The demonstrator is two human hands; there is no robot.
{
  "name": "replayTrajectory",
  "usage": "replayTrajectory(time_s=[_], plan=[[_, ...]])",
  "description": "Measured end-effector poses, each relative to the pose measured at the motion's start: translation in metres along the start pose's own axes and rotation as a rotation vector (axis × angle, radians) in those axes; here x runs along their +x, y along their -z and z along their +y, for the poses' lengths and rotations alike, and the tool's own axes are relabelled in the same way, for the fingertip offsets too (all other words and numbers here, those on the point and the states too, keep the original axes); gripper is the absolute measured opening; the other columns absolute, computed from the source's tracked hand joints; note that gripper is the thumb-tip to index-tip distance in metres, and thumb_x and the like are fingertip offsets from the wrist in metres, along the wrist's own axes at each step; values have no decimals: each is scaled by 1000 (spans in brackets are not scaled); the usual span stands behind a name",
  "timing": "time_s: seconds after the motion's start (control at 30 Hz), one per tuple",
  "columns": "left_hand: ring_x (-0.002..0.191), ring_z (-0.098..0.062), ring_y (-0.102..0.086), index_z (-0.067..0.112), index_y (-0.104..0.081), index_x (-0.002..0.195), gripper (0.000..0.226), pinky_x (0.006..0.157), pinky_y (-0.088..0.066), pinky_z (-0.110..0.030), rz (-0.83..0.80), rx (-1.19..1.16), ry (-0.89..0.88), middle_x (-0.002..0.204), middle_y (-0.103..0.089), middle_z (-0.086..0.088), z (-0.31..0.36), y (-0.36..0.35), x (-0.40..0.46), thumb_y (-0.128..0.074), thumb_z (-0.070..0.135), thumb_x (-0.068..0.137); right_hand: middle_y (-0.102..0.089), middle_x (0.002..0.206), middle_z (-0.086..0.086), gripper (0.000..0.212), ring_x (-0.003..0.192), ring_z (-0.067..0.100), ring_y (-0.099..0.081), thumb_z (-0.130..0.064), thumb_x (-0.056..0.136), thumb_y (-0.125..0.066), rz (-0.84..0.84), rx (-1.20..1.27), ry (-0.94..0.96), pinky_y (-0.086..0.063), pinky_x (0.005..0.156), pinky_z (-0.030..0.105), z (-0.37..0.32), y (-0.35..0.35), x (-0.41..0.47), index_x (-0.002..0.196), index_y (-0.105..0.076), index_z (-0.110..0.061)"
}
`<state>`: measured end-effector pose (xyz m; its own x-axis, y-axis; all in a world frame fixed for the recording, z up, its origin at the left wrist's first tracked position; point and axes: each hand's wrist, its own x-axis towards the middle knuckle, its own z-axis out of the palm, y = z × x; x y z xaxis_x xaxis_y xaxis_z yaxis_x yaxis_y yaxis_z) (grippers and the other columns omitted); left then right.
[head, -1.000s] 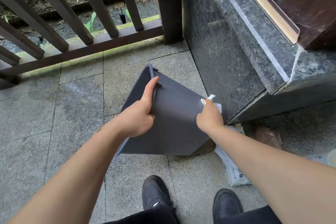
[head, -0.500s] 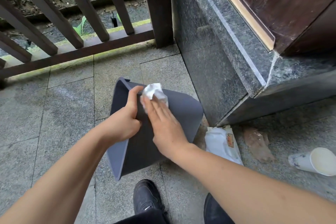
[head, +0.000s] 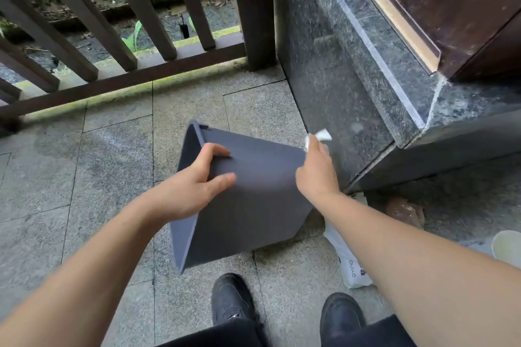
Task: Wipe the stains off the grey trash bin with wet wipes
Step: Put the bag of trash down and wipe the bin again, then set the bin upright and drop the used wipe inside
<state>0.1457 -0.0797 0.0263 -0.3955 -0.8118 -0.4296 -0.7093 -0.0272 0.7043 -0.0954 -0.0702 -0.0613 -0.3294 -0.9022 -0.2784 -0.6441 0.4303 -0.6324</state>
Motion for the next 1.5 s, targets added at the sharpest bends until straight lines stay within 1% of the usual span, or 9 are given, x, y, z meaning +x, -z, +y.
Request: replayTrajectory(time_s=[0.13,0.33,0.43,0.53,0.63,0.87,1.1,1.4,1.5], plan=[[100,-17,-58,33,-45,129,25,80,-39,-29,288,106,12,116,-60,5,-7,-12,12,-42,36,105,-48,138,7,73,115,31,-52,10,77,-41,49,176,163,-47,88,40,-69,27,-11,144,-33,-18],[86,5,-56,50,-35,134,41,67,-38,-3,451,-113,53,117,-57,-4,-20,-6,14,-46,23,105,-56,131,3,78,110,25,-55,6,77,-40,100,417,31,-47,86,35,-89,67,-59,146,-36,-30],[98,-10,-57,60,-34,128,53,83,-42,-27,460,-62,-29,121,-54,2,-17,-5,4,-52,18,102,-60,106,3,64,90,23,-55,7,78,-37,114,461,85,-47,67,20,-90,84,-61,133,-50,-22],[71,-9,-54,63,-24,138,74,66,-42,-30,337,94,-109,90,-57,7,-5,-1,-2,-58,12,96,-42,70,-5,30,60,15,-38,6,78,-34,120,446,133,-29,37,12,-94,97,-49,90,-42,-20],[52,-8,-48,62,-13,145,95,56,-42,-35,180,216,-102,57,-49,10,-2,3,-7,-57,-1,88,-35,66,-8,39,52,10,-33,6,81,-33,106,449,121,-24,30,10,-95,105,-40,69,-28,-32],[86,-15,-67,49,4,149,110,77,-53,-34,46,438,-45,100,-72,12,7,14,-7,-55,7,66,-33,65,-2,23,58,15,-28,3,79,-33,142,485,85,-24,52,28,-89,105,-24,70,-34,-18],[83,-27,-60,29,-32,147,94,84,-39,-30,351,709,-276,90,-72,15,20,-13,17,-40,22,54,-38,65,0,20,64,19,-33,2,80,-34,74,487,73,-26,58,34,-90,95,-18,71,-41,-14],[58,-36,-64,22,-50,143,61,54,-50,-39,448,716,-428,58,-65,-5,16,-44,31,-52,58,93,-43,67,-1,20,59,14,-35,-1,86,-36,37,492,46,-28,51,28,-88,89,-7,82,-53,-11],[48,-37,-58,24,-41,150,58,46,-46,-37,443,686,-461,52,-59,-7,23,-53,37,-50,46,98,-44,67,-3,23,61,14,-38,0,84,-38,33,491,49,-31,54,29,-87,89,-4,72,-47,-18]])
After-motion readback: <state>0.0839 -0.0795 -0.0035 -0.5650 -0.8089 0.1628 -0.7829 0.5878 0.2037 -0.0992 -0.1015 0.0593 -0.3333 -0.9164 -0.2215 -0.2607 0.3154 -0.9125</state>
